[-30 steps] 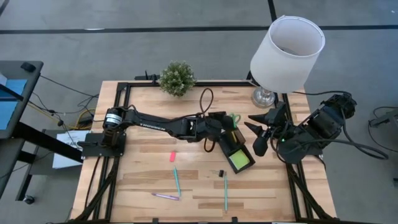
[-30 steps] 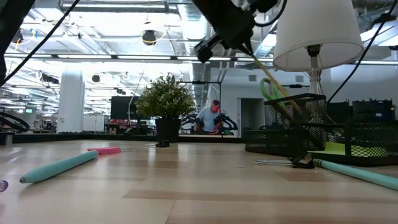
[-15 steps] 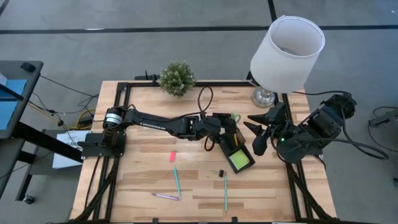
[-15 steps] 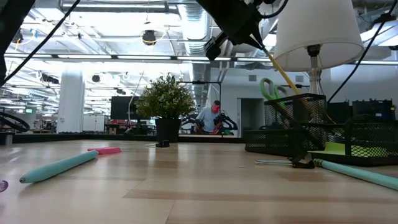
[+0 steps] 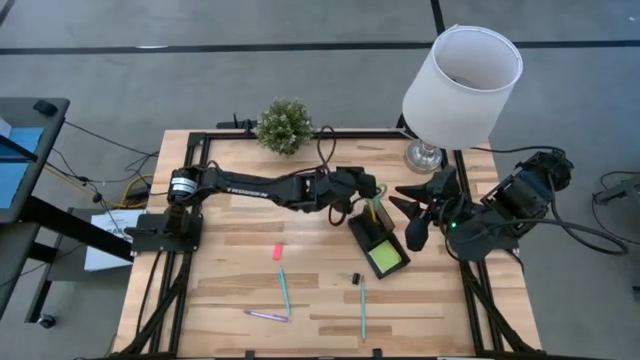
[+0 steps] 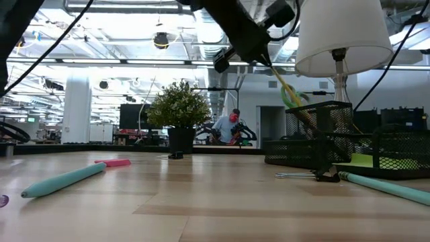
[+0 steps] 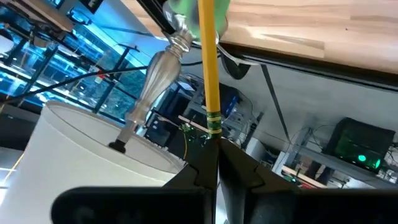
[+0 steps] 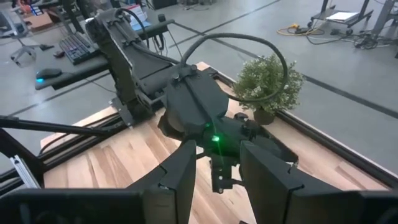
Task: Pick and place office supplies into organizer
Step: Put the yellow pencil into the black desk organizer, then put the bottom black binder clip into the black desk organizer
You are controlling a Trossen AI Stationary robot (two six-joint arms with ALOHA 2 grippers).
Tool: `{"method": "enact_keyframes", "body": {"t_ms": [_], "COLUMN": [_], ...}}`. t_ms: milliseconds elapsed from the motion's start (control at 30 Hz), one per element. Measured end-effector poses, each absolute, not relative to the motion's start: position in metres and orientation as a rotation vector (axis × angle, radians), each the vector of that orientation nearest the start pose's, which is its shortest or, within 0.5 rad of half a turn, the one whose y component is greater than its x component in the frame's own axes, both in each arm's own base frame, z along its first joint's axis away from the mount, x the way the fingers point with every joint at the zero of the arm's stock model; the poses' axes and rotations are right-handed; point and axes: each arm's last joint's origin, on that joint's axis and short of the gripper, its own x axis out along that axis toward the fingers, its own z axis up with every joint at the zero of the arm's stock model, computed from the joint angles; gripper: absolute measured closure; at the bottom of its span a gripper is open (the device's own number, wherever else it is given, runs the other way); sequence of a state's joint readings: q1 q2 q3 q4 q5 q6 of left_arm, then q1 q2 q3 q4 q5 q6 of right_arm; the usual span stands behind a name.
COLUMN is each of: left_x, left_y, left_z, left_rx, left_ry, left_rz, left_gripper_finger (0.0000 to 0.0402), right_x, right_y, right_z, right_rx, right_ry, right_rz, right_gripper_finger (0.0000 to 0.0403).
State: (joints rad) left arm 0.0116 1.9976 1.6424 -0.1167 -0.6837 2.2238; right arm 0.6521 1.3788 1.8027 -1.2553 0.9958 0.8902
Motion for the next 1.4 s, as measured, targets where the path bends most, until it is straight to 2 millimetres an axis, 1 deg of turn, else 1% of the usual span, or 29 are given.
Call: {"method": "enact_keyframes", "body": {"t_ms": [100, 333, 467, 667, 767, 833, 933, 1000, 1067, 1133, 1233, 1400], "left_x": [0.46, 0.461, 0.461, 0.462, 0.463, 0.464, 0.467, 0.468, 0.464, 0.454, 0.433, 0.387], "left_y": [0.022, 0.011, 0.007, 0.004, 0.002, 0.002, 0.003, 0.005, 0.006, 0.005, 0.003, 0.004], "left_z": [0.273, 0.272, 0.272, 0.271, 0.272, 0.275, 0.284, 0.293, 0.305, 0.319, 0.34, 0.373], "left_rx": [2.23, 2.24, 2.239, 2.197, 2.148, 2.085, 1.918, 1.748, 1.569, 1.407, 1.147, 0.678], "left_ry": [1.004, 0.923, 0.907, 0.834, 0.801, 0.775, 0.727, 0.688, 0.661, 0.643, 0.607, 0.549], "left_rz": [-0.153, -0.199, -0.211, -0.237, -0.209, -0.143, 0.044, 0.223, 0.363, 0.445, 0.472, 0.378], "left_gripper_finger": [0.0401, 0.0401, 0.0401, 0.0401, 0.0401, 0.0402, 0.0401, 0.0401, 0.0401, 0.0401, 0.04, 0.0378], "right_x": [0.193, 0.193, 0.193, 0.193, 0.193, 0.193, 0.192, 0.192, 0.192, 0.191, 0.185, 0.178], "right_y": [0.117, 0.117, 0.117, 0.117, 0.117, 0.117, 0.116, 0.116, 0.116, 0.115, 0.112, 0.112], "right_z": [0.456, 0.456, 0.456, 0.456, 0.456, 0.456, 0.455, 0.455, 0.456, 0.457, 0.458, 0.448], "right_rx": [0.245, 0.238, 0.237, 0.237, 0.236, 0.234, 0.223, 0.223, 0.219, 0.219, 0.221, 0.226], "right_ry": [0.368, 0.37, 0.37, 0.37, 0.371, 0.372, 0.381, 0.381, 0.374, 0.362, 0.416, 0.651], "right_rz": [-0.529, -0.528, -0.528, -0.528, -0.528, -0.528, -0.532, -0.532, -0.54, -0.548, -0.496, -0.353], "right_gripper_finger": [0.0284, 0.0284, 0.0284, 0.0284, 0.0284, 0.0284, 0.0284, 0.0284, 0.0284, 0.0284, 0.0284, 0.0284]}}
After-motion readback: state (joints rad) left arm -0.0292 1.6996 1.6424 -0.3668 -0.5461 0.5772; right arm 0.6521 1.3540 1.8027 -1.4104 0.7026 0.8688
